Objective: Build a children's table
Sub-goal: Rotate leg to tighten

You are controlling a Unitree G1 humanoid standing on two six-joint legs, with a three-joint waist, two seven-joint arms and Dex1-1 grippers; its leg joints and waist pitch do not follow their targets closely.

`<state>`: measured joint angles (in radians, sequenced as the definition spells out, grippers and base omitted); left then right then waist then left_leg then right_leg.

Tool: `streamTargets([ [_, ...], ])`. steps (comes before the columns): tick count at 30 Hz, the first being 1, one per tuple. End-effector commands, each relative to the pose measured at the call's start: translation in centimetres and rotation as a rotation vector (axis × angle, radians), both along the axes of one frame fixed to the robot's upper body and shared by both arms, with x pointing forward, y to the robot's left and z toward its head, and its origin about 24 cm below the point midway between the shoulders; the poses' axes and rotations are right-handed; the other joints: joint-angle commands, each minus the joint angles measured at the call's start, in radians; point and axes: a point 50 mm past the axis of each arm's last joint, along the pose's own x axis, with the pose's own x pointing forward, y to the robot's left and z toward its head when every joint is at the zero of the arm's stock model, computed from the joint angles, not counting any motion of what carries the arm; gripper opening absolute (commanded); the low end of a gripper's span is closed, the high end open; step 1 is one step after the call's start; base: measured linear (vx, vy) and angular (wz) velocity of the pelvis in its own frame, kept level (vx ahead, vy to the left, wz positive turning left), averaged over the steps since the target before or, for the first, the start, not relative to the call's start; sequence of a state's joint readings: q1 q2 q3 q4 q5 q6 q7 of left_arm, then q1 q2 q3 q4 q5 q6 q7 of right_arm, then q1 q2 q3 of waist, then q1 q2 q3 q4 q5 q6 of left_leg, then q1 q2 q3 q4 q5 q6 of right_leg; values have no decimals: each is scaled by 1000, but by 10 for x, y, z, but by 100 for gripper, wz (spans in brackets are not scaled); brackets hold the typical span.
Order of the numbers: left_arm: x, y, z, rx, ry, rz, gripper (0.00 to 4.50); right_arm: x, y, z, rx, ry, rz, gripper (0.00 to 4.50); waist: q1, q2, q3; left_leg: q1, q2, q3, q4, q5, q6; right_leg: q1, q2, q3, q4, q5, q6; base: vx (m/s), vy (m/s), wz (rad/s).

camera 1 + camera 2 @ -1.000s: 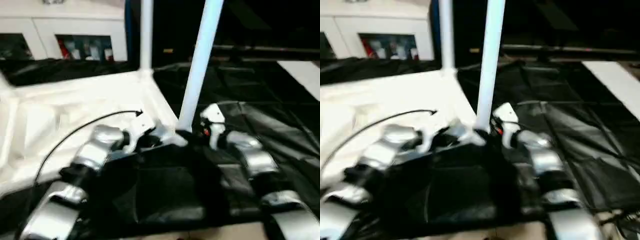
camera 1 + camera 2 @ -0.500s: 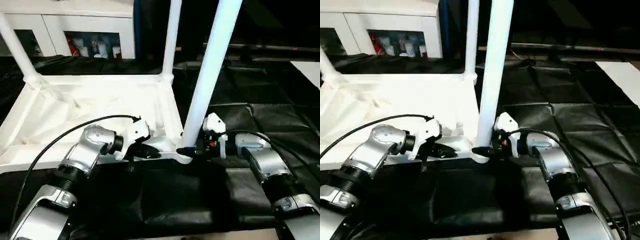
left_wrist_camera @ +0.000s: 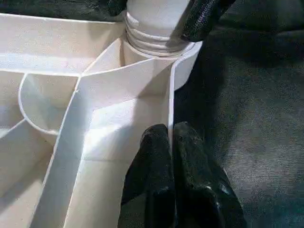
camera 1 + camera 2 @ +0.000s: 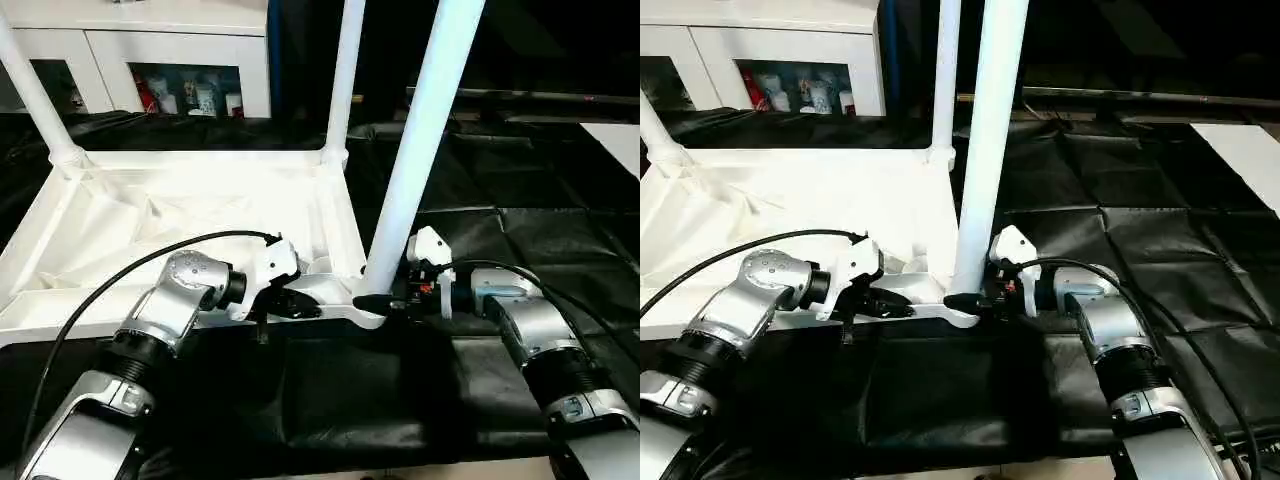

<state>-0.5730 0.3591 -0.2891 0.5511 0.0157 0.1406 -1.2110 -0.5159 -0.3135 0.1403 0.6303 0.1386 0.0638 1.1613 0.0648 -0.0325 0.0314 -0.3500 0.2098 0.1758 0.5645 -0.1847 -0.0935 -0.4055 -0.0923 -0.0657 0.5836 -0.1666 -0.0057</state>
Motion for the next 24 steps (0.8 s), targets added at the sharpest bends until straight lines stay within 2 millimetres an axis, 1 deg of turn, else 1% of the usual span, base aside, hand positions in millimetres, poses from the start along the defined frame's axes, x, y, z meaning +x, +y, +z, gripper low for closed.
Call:
streamTargets([
  [1, 8, -8, -5, -5, -35, 112, 0, -4, 6, -18, 0, 60, -89, 254, 0, 6, -48, 1, 20, 5, -64, -219, 50, 49, -43, 36, -55, -205, -231, 0, 0, 0],
  [2, 12, -15, -7, -7, -57, 163, 0, -1, 8, -25, -9, 65, -218, 254, -3, 3, -44, 4, 20, 5, -68, -252, 36, 44, -42, 36, -64, -261, -216, 0, 0, 0],
  [3, 12, -15, -7, -7, -57, 163, 0, -1, 8, -25, -9, 65, -218, 254, -9, 4, -43, 5, 16, 3, -69, -280, 17, 44, -42, 36, -70, -323, -195, 0, 0, 0],
  [4, 13, -20, -8, -8, -66, 183, 0, 1, 9, -29, -17, 69, -292, 254, -8, 5, -44, 6, 16, 1, -69, -288, 11, 45, -44, 35, -72, -349, -184, 0, 0, 0],
  [5, 14, -26, -9, -9, -68, 199, 0, 3, 11, -33, -17, 77, -360, 254, -12, 3, -44, 5, 15, 1, -70, -293, 6, 41, -43, 37, -76, -371, -169, 0, 0, 0],
  [6, 16, -38, -11, -14, -71, 229, 0, 7, 15, -38, -21, 90, -498, 254, -14, 20, -42, 7, 14, -3, -72, -310, -3, 40, -43, 36, -78, -394, -160, 0, 0, 0],
  [7, 17, -43, -12, -16, -73, 244, 0, 9, 17, -40, -21, 98, -560, 254, -20, 24, -42, 10, 12, -2, -71, -323, -13, 35, -40, 36, -82, -408, -151, 0, 0, 0],
  [8, 17, -48, -12, -17, -69, 244, 0, 11, 21, -41, -15, 111, -606, 254, -23, 17, -43, 9, 11, -2, -71, -335, -14, 36, -39, 34, -85, -422, -146, 0, 0, 0],
  [9, 17, -57, -13, -19, -63, 240, 0, 14, 27, -42, -8, 132, -678, 254, -27, 26, -44, 7, 9, -5, -71, -348, -13, 39, -39, 33, -85, -437, -140, 0, 0, 0],
  [10, 17, -65, -13, -18, -63, 241, 0, 16, 32, -42, -8, 146, -731, 253, -35, 24, -42, 7, 7, -4, -70, -356, -11, 33, -37, 33, -90, -443, -138, 0, 0, 0],
  [11, 16, -72, -13, -19, -62, 237, 0, 18, 39, -42, -3, 157, -760, 253, -37, 23, -42, 7, 6, -6, -70, -361, -11, 34, -36, 31, -90, -457, -135, 0, 0, 0],
  [12, 17, -78, -13, -18, -66, 235, 0, 20, 47, -41, 1, 160, -774, 253, -38, 24, -44, 6, 5, -6, -70, -361, -7, 34, -37, 30, -94, -473, -127, 0, 0, 0],
  [13, 17, -83, -12, -17, -74, 233, 0, 21, 54, -39, 2, 153, -771, 253, -38, 24, -44, 7, 6, -6, -70, -362, -5, 33, -39, 30, -95, -473, -126, 0, 0, 0],
  [14, 17, -85, -12, -16, -79, 233, 0, 21, 61, -37, 1, 139, -744, 253, -40, 25, -43, 5, 5, -7, -71, -372, -2, 32, -37, 27, -97, -484, -121, 0, 0, 0],
  [15, 17, -87, -11, -15, -86, 224, 0, 21, 69, -35, 0, 121, -711, 253, -40, 18, -43, 5, 5, -7, -71, -382, 3, 32, -37, 25, -101, -494, -113, 0, 0, 0],
  [16, 18, -88, -11, -15, -88, 221, 0, 21, 75, -33, 10, 97, -676, 288, -39, 7, -42, 4, 6, -7, -71, -387, 11, 30, -38, 25, -103, -509, -106, 0, 0, 0],
  [17, 18, -88, -11, -18, -89, 217, 0, 20, 80, -30, 33, 88, -633, 309, -37, 13, -42, 4, 6, -9, -71, -388, 12, 30, -40, 25, -101, -516, -104, 0, 0, 0],
  [18, 18, -87, -10, -20, -89, 211, 0, 19, 82, -28, 49, 80, -599, 323, -37, 12, -42, 4, 8, -9, -72, -391, 16, 30, -41, 25, -105, -521, -100, 0, 0, 0],
  [19, 18, -84, -10, -19, -89, 210, 0, 19, 81, -26, 50, 63, -577, 325, -36, 11, -44, 2, 8, -10, -74, -383, 18, 32, -41, 26, -101, -504, -103, 0, 0, 0],
  [20, 18, -76, -10, -19, -86, 194, 0, 20, 75, -22, 54, 37, -533, 332, -37, 10, -43, 0, 9, -9, -74, -379, 20, 33, -41, 27, -100, -493, -105, 0, 0, 0],
  [21, 18, -76, -10, -19, -86, 194, 0, 20, 75, -22, 54, 37, -533, 344, -35, 11, -44, -1, 10, -9, -75, -376, 25, 34, -41, 26, -98, -479, -110, 0, 0, 0],
  [22, 17, -73, -10, -19, -82, 187, 0, 20, 72, -20, 58, 30, -517, 344, -36, 10, -44, -3, 10, -8, -75, -368, 27, 35, -41, 28, -97, -466, -114, 0, 0, 0],
  [23, 16, -67, -10, -22, -81, 162, 0, 20, 65, -17, 70, 19, -460, 344, -35, 7, -44, -5, 10, -8, -75, -356, 30, 37, -42, 28, -95, -454, -121, 0, 0, 0],
  [24, 16, -65, -9, -25, -80, 153, 0, 19, 63, -16, 73, 14, -439, 344, -32, 7, -46, -7, 10, -8, -74, -343, 40, 43, -42, 29, -92, -433, -126, 0, 0, 0],
])
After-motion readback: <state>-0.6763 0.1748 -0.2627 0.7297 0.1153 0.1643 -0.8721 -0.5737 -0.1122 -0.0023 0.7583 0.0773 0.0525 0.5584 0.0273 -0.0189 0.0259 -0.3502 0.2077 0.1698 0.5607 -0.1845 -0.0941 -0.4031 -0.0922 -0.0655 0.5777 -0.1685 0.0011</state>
